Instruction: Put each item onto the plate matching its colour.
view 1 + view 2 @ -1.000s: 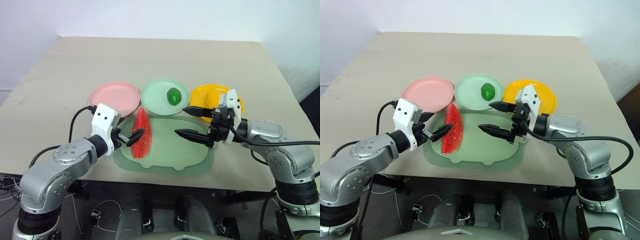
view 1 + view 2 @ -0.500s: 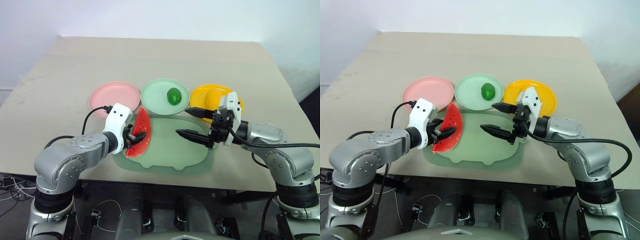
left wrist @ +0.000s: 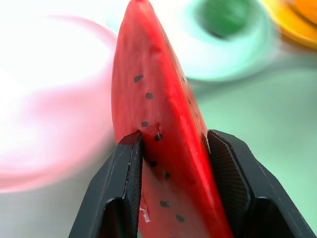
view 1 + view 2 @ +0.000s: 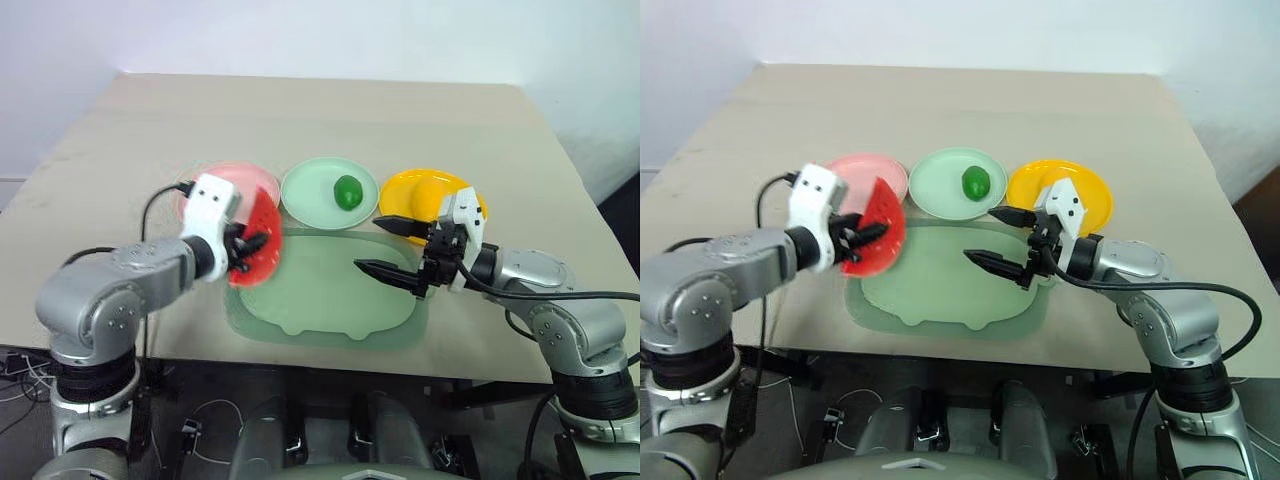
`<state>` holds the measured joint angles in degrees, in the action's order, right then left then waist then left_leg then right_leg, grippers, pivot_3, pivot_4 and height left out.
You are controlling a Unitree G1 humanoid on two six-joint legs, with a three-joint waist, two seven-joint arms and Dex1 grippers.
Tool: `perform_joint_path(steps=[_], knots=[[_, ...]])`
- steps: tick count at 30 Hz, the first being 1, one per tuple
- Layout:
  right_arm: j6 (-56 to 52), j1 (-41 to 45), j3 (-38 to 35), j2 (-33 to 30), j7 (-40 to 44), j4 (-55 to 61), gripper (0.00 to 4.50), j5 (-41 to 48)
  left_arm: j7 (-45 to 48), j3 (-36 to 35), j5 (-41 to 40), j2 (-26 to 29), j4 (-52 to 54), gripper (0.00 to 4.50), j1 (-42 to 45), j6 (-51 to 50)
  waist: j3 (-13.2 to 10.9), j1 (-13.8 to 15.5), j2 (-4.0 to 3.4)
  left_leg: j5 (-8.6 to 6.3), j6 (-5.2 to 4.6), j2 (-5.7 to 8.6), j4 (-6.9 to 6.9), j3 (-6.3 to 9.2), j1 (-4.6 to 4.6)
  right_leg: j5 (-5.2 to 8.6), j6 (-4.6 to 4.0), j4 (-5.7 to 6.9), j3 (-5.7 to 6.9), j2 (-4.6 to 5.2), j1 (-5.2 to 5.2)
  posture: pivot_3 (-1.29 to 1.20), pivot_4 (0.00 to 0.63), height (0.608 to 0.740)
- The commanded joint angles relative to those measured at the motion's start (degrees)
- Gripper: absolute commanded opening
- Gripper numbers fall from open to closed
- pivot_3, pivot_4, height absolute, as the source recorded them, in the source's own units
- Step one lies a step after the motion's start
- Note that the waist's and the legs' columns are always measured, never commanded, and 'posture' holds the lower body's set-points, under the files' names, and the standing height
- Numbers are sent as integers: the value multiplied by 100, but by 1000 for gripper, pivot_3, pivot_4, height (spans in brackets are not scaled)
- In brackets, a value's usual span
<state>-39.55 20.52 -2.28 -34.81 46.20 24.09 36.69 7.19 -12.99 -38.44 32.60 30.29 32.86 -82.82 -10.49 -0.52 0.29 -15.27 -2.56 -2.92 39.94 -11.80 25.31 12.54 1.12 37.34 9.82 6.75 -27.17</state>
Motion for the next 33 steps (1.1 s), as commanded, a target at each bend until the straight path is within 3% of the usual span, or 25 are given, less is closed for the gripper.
perform_joint_path(steps=[1,9,12,16,30,33], knots=[[92,180,32,55,-36,25,4500,-2,-11,-352,418,256,-416,1722,326,544,0,-2,0,0,0,0,0,0,0,0,0,1,0,0,-1,0,150,696],[245,391,164,187,-91,-253,4500,-164,6,148,1851,466,-2870,1722,800,2904,0,22,0,0,0,1,2,-2,3,-1,-1,0,1,2,-2,0,150,696],[328,414,164,238,-49,-345,4500,-193,271,-33,1747,105,-3380,1722,911,3597,-1,19,2,-1,0,1,1,-5,6,-1,-2,0,1,4,-6,0,150,696],[453,414,235,222,81,-453,4500,-288,524,310,2124,-25,-3933,1722,945,4336,-3,-4,7,0,-1,0,1,-6,10,-1,-1,2,2,3,-10,0,150,696],[718,267,240,303,97,-552,4500,-479,1081,469,2129,-325,-4371,1722,935,3822,-3,-13,9,6,-12,0,8,-8,6,-1,3,15,2,3,-9,0,150,696],[702,213,336,378,11,-455,4500,-520,1202,448,2109,-321,-4571,2644,1052,3846,-3,-14,9,6,-12,0,9,-7,5,-1,3,16,2,4,-7,0,150,696]])
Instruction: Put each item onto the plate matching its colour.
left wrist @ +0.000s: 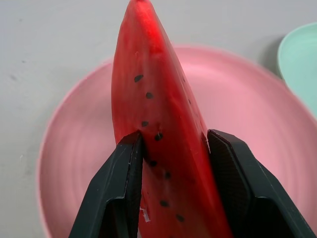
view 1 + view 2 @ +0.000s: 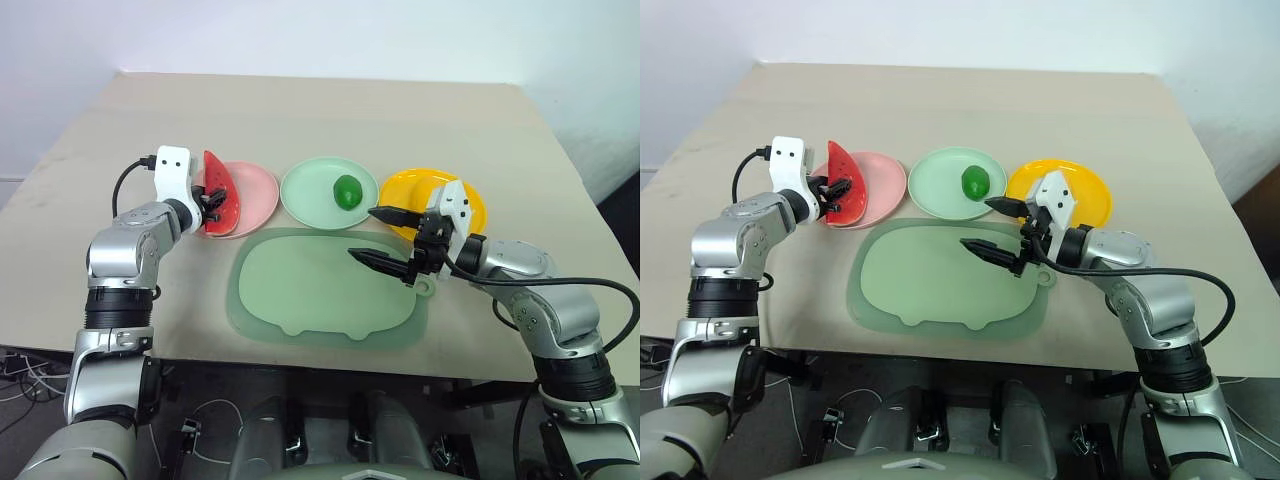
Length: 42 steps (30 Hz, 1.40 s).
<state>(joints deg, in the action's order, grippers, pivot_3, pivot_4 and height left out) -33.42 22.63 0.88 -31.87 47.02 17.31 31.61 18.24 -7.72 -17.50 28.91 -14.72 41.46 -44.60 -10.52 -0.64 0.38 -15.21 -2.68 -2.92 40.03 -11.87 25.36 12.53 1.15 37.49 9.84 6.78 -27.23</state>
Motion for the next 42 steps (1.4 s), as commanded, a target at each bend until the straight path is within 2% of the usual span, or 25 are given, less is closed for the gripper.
perform_joint_path(steps=[1,5,6,14,17,20,26,27,33,38,42], knots=[[73,23,31,95,-98,239,4500,-16,131,-90,0,51,-82,2979,201,7,0,-6,0,0,0,0,0,0,0,0,0,0,0,0,0,0,150,696],[35,116,27,84,-142,220,4500,-3,185,-114,-6,115,79,4319,268,-61,0,-7,0,0,0,0,1,0,0,0,0,2,0,0,-1,0,150,696],[28,125,19,77,-150,225,4500,4,182,-130,-16,125,158,4466,269,-98,0,-6,0,0,0,0,2,0,0,0,0,2,0,0,-1,0,150,696],[-64,162,-75,48,-180,251,4500,106,365,-328,-317,567,1628,4466,168,-859,-1,-15,1,1,-2,-1,3,0,0,0,0,5,-1,0,-2,0,150,696],[-89,113,-176,15,-137,255,4500,197,600,-654,-597,770,2167,4466,-11,-852,-1,-15,1,1,-1,-1,3,0,0,0,1,6,-1,0,-1,0,150,696],[-129,59,-287,-8,-132,257,4500,315,904,-1167,-1102,740,2717,4466,-420,-730,0,-15,0,-3,6,-1,2,0,-2,0,1,5,-2,0,-1,0,150,696],[-342,87,-758,142,-313,175,4500,832,1938,-1452,-1767,882,3747,4466,-1567,-112,-1,4,0,-6,11,-1,4,1,-2,0,0,5,-2,0,2,0,150,696],[-352,71,-788,120,-310,187,4500,856,2099,-1517,-2036,919,3804,4466,-1720,-271,0,5,0,-6,11,0,5,1,-2,0,0,5,-2,1,2,0,150,696],[-334,-348,-981,-49,-292,455,4500,927,2074,-1693,-2664,617,4263,4466,-2439,-136,0,6,0,-6,11,0,3,3,-3,1,0,3,-2,2,4,0,150,696],[-344,-842,-1217,-119,-364,772,4500,1109,2307,-1678,-2465,530,4315,4466,-3061,590,0,0,-1,-6,10,0,4,3,-4,1,0,4,-2,0,4,0,150,696],[-230,-1233,-1298,-216,-301,929,4500,1084,2648,-1483,-1873,559,4050,4466,-3547,1590,2,2,-2,-8,11,-1,2,4,-5,2,-2,2,-2,1,4,0,150,696]])
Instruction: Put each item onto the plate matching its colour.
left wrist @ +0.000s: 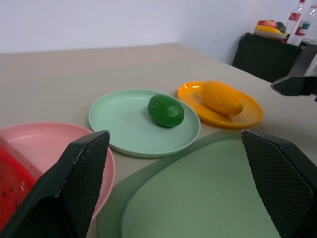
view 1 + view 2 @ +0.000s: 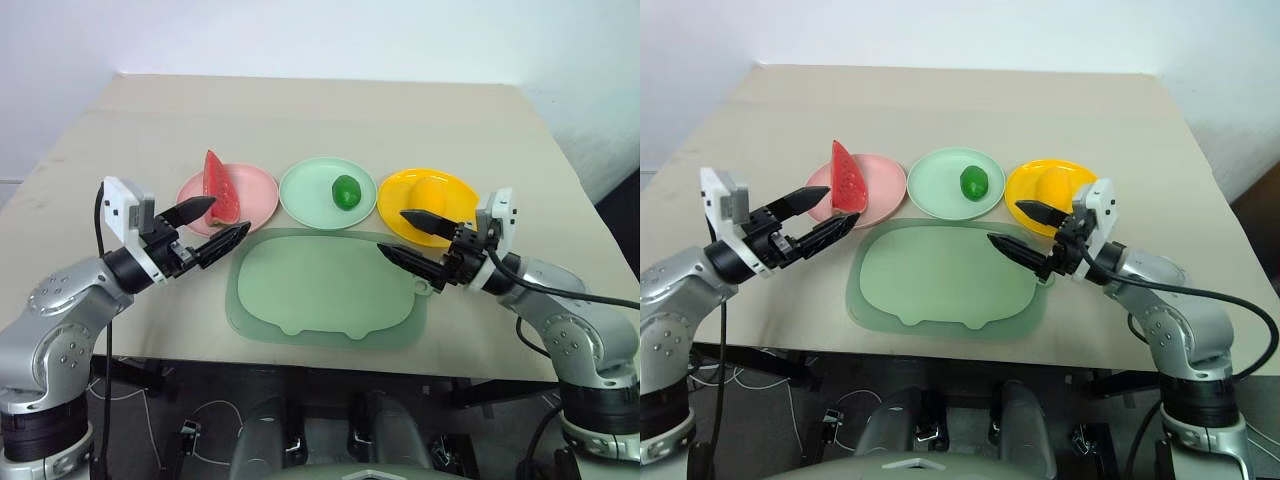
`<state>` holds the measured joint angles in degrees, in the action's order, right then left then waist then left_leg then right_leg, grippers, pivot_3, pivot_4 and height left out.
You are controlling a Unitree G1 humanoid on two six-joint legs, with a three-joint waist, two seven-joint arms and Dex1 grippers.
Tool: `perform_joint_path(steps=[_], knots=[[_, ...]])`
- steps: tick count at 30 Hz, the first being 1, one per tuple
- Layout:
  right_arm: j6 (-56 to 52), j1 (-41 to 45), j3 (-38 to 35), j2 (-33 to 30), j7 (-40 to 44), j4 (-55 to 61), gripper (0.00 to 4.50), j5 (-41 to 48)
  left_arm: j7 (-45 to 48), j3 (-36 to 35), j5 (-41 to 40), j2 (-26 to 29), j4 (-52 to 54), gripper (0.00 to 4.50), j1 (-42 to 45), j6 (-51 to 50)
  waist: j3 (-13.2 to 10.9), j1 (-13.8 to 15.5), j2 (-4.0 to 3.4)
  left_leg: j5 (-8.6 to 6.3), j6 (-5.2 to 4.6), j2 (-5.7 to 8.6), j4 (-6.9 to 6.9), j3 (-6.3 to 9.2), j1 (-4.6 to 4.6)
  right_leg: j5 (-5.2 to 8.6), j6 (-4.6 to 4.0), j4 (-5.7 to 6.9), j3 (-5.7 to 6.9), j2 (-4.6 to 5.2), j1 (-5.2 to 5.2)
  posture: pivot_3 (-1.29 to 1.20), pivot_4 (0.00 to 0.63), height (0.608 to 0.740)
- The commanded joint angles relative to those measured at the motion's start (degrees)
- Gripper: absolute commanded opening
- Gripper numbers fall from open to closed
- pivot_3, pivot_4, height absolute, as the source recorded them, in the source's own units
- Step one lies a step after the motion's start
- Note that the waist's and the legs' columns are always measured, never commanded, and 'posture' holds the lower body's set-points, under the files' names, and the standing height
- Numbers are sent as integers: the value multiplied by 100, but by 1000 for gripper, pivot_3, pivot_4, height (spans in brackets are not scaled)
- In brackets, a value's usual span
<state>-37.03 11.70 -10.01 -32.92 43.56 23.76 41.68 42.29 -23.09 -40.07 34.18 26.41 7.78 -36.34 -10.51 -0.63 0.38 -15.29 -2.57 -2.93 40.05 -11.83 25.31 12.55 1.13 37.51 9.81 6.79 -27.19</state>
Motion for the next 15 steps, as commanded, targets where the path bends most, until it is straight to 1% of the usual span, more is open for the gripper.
perform_joint_path(steps=[1,6,12,15], knots=[[151,-213,-260,-131,69,277,4500,99,315,99,514,-17,-146,4466,-246,1056,0,1,-1,-1,0,0,-1,0,0,0,-1,-2,0,0,-1,0,150,696],[240,-338,-321,-246,155,151,4500,57,763,263,532,-62,-399,4466,-559,1608,1,8,-1,-5,-6,0,-1,1,3,11,-19,-24,0,2,1,0,150,696],[378,-494,-345,-355,258,26,4500,-72,1075,373,77,-14,-451,4466,-708,1347,0,3,-1,-10,-15,0,-5,0,6,10,-21,-34,0,1,2,0,150,696],[403,-570,-406,-325,183,28,4500,-71,1225,400,143,61,-693,4466,-658,1474,0,2,-1,-9,-14,-1,-5,1,5,11,-18,-33,0,-1,1,0,150,696]])
